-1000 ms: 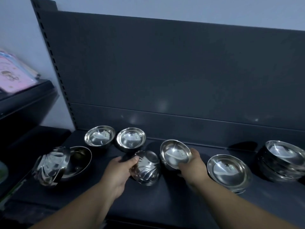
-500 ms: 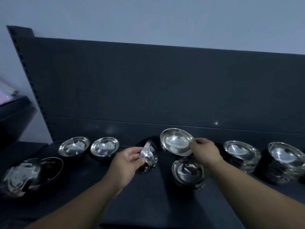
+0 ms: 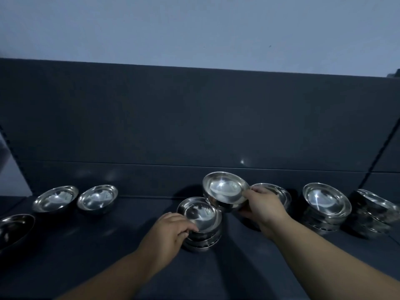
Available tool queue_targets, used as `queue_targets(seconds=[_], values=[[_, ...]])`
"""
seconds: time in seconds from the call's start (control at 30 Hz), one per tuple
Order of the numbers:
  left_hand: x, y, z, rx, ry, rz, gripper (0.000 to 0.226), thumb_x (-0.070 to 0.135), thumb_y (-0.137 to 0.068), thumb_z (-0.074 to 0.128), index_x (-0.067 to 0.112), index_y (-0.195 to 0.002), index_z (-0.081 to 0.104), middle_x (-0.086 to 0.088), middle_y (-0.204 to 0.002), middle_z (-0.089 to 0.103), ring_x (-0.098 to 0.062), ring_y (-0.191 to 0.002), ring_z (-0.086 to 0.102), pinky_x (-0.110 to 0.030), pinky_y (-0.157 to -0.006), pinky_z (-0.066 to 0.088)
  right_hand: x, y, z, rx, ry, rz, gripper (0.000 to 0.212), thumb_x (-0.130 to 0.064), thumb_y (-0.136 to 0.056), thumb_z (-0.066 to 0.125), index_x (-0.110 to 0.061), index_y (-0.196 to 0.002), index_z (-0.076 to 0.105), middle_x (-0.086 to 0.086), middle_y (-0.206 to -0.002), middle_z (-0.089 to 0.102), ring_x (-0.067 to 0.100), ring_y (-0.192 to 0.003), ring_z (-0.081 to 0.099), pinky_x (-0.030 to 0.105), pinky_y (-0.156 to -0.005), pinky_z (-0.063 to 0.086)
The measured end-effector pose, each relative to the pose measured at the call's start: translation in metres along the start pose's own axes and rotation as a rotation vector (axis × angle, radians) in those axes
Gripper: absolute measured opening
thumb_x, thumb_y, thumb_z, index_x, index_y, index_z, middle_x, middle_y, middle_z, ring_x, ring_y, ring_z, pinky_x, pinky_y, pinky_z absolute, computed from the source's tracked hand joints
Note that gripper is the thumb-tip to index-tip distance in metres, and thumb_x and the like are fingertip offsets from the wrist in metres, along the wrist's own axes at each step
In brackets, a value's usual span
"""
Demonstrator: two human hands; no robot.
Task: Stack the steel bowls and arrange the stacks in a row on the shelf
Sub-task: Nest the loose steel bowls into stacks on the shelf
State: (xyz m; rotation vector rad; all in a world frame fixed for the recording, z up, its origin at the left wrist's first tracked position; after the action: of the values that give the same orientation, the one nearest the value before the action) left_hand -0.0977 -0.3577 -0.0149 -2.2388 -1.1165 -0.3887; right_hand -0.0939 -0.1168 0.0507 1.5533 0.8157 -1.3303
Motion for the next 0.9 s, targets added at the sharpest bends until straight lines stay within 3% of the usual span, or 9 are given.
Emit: queue_targets(seconds=[0.13, 0.23, 0.3, 0.4, 0.47, 0.57, 0.73, 0.83, 0.9], values=[[-0.001, 0.005, 0.004, 0.040, 0.006, -0.023, 0.033, 0.004, -0.082, 0.063, 0.032, -0.097, 0.072, 0.032, -0.101, 0.055, 0.009, -0.112, 0.045, -0.001, -0.092, 0.031, 0.007, -0.006, 0.006, -0.070, 0.013, 0.023, 0.005, -0.007, -0.093, 0.057, -0.008, -0.093, 0.062, 0.020, -0.095, 0.070, 0.037, -0.086, 0.070, 0.049, -0.083, 0.058], [-0.001, 0.005, 0.008, 0.070, 0.043, -0.155, 0.033, -0.001, -0.084, 0.061, 0.028, -0.093, 0.074, 0.030, -0.111, 0.046, 0.012, -0.111, 0.043, 0.000, -0.088, 0.031, 0.013, -0.012, 0.013, -0.111, 0.060, 0.019, 0.007, -0.012, -0.092, 0.061, -0.008, -0.087, 0.063, 0.017, -0.085, 0.069, 0.027, -0.073, 0.067, 0.038, -0.065, 0.059], [0.000, 0.008, 0.010, 0.101, 0.083, -0.248, 0.035, -0.002, -0.085, 0.058, 0.028, -0.098, 0.072, 0.026, -0.121, 0.043, 0.011, -0.111, 0.047, -0.003, -0.093, 0.036, 0.019, -0.017, 0.019, -0.137, 0.097, 0.010, 0.010, -0.017, -0.091, 0.064, -0.007, -0.089, 0.064, 0.013, -0.079, 0.068, 0.023, -0.067, 0.065, 0.037, -0.062, 0.060], [0.003, 0.011, 0.018, 0.191, 0.187, -0.391, 0.039, 0.000, -0.088, 0.055, 0.025, -0.117, 0.062, 0.013, -0.132, 0.043, -0.001, -0.122, 0.047, -0.021, -0.104, 0.041, 0.025, -0.024, 0.025, -0.167, 0.154, 0.018, 0.016, -0.025, -0.087, 0.069, -0.010, -0.093, 0.066, 0.010, -0.081, 0.069, 0.022, -0.071, 0.066, 0.044, -0.074, 0.062], [0.009, 0.012, 0.018, 0.232, 0.300, -0.488, 0.035, 0.007, -0.091, 0.056, 0.026, -0.121, 0.058, 0.011, -0.133, 0.049, -0.004, -0.120, 0.051, -0.021, -0.102, 0.041, 0.030, -0.024, 0.029, -0.162, 0.189, 0.018, 0.021, -0.029, -0.084, 0.071, -0.013, -0.097, 0.065, 0.008, -0.086, 0.070, 0.020, -0.075, 0.067, 0.041, -0.072, 0.062], [0.016, 0.009, 0.020, 0.254, 0.450, -0.578, 0.032, 0.024, -0.093, 0.057, 0.024, -0.125, 0.057, 0.010, -0.126, 0.059, 0.002, -0.111, 0.057, -0.009, -0.088, 0.040, 0.037, -0.023, 0.033, -0.143, 0.297, -0.038, 0.024, -0.039, -0.078, 0.075, -0.018, -0.087, 0.067, 0.001, -0.078, 0.071, 0.018, -0.071, 0.068, 0.042, -0.075, 0.062], [0.017, 0.006, 0.019, 0.257, 0.443, -0.622, 0.025, 0.032, -0.092, 0.057, 0.042, -0.115, 0.052, 0.017, -0.120, 0.061, 0.001, -0.111, 0.055, -0.020, -0.094, 0.040, 0.044, -0.020, 0.031, -0.134, 0.401, -0.090, 0.027, -0.042, -0.083, 0.071, -0.015, -0.085, 0.070, 0.001, -0.072, 0.072, 0.016, -0.056, 0.066, 0.031, -0.055, 0.058], [0.012, 0.007, 0.021, 0.263, 0.508, -0.665, 0.022, 0.031, -0.092, 0.058, 0.049, -0.103, 0.053, 0.020, -0.116, 0.062, -0.001, -0.111, 0.057, -0.034, -0.101, 0.046, 0.052, -0.020, 0.029, -0.117, 0.479, -0.107, 0.035, -0.053, -0.083, 0.065, -0.019, -0.085, 0.071, -0.004, -0.075, 0.072, 0.016, -0.068, 0.066, 0.038, -0.076, 0.059], [0.009, 0.006, 0.022, 0.242, 0.545, -0.703, 0.025, 0.033, -0.091, 0.057, 0.054, -0.103, 0.050, 0.022, -0.118, 0.061, -0.006, -0.113, 0.057, -0.041, -0.102, 0.046, 0.054, -0.018, 0.028, -0.123, 0.478, -0.099, 0.039, -0.057, -0.085, 0.060, -0.021, -0.099, 0.069, -0.007, -0.089, 0.072, 0.014, -0.082, 0.066, 0.037, -0.084, 0.056]])
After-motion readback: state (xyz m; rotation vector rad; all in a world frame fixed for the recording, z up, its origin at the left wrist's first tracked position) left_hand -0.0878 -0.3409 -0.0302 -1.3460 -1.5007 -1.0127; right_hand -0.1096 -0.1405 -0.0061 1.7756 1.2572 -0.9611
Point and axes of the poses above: each hand's wrist, its own y-axis away from the middle knuckle, its own z-axis out of the palm, x = y × z, the point moved 1 cm from there along -y, towards the middle knuckle
